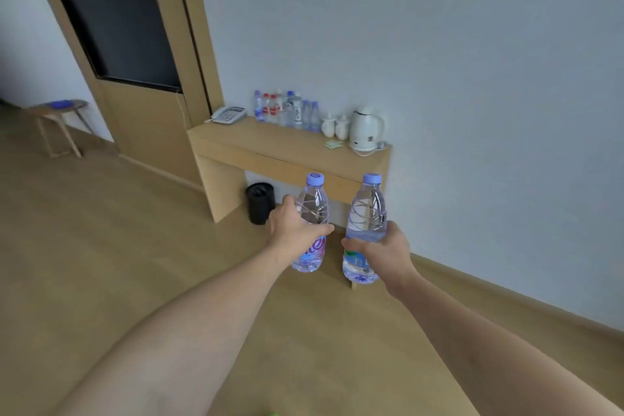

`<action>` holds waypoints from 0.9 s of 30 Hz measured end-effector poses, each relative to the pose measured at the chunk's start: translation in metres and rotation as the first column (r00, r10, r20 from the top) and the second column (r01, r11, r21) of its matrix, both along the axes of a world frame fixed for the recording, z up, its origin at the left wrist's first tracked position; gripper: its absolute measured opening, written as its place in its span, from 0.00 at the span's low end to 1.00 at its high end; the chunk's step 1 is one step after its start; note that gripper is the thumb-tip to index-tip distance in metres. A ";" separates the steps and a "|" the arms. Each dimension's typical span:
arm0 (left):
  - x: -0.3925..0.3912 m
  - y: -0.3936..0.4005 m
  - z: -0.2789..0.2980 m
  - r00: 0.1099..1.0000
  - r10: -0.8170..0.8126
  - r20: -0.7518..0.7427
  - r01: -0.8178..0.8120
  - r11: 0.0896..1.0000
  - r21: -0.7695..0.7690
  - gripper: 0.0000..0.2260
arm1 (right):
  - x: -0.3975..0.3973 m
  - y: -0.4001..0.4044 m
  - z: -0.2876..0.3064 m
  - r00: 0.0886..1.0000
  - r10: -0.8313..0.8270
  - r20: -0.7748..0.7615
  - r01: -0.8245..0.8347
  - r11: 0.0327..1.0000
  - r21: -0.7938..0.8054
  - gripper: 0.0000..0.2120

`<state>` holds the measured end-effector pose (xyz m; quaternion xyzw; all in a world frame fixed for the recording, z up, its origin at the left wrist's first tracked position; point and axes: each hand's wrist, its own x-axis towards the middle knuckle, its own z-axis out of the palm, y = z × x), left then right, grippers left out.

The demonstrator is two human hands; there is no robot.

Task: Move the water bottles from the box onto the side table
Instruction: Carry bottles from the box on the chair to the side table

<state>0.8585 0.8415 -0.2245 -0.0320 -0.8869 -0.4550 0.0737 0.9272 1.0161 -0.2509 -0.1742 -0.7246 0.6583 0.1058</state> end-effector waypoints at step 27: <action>-0.595 -0.122 -0.010 0.987 0.153 0.057 -0.150 0.987 -0.050 0.31 | -0.638 -0.111 -0.007 0.986 0.145 0.078 -0.149 0.988 0.048 0.29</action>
